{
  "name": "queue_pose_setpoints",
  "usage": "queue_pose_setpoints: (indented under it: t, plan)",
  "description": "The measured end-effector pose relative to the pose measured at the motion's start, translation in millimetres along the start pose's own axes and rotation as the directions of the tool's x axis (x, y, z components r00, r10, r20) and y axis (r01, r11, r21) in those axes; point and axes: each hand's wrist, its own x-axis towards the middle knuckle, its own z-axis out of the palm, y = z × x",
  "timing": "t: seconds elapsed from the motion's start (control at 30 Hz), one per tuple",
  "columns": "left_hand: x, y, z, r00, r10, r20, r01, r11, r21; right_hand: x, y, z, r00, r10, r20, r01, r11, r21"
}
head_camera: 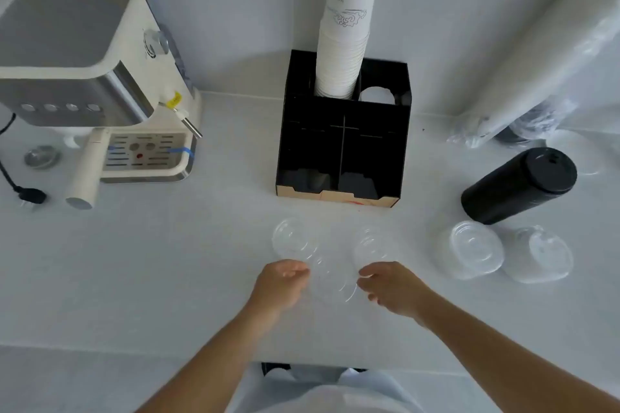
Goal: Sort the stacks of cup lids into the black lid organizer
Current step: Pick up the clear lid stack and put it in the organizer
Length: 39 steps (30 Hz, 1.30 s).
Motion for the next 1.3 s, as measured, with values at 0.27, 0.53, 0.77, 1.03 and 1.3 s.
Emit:
queue_pose_setpoints:
  t: [0.27, 0.53, 0.77, 1.03, 1.3]
  plan:
    - [6, -4, 17, 0.999, 0.028, -0.023, -0.020, 0.958, 0.285, 6, 7, 23, 0.986, 0.169, 0.008, -0.155, 0.883, 0.443]
    - [0, 1, 19, 1.000, -0.002, -0.015, 0.005, 0.981, 0.194, 1, 7, 23, 0.987, 0.160, 0.031, -0.152, 0.827, 0.541]
    - [2, 0, 4, 0.987, 0.003, -0.162, 0.011, 0.996, 0.084, -1, -7, 20, 0.994, 0.098, -0.046, -0.054, 0.812, 0.582]
    - [25, 25, -27, 0.942, 0.047, -0.332, -0.011, 0.994, 0.108, 30, -50, 24, 0.998, 0.029, -0.064, 0.010, 0.837, 0.548]
    - [53, 31, -38, 0.946, 0.037, -0.323, 0.033, 0.978, 0.208, 57, -63, 38, 0.993, 0.069, -0.100, -0.007, 0.854, 0.520]
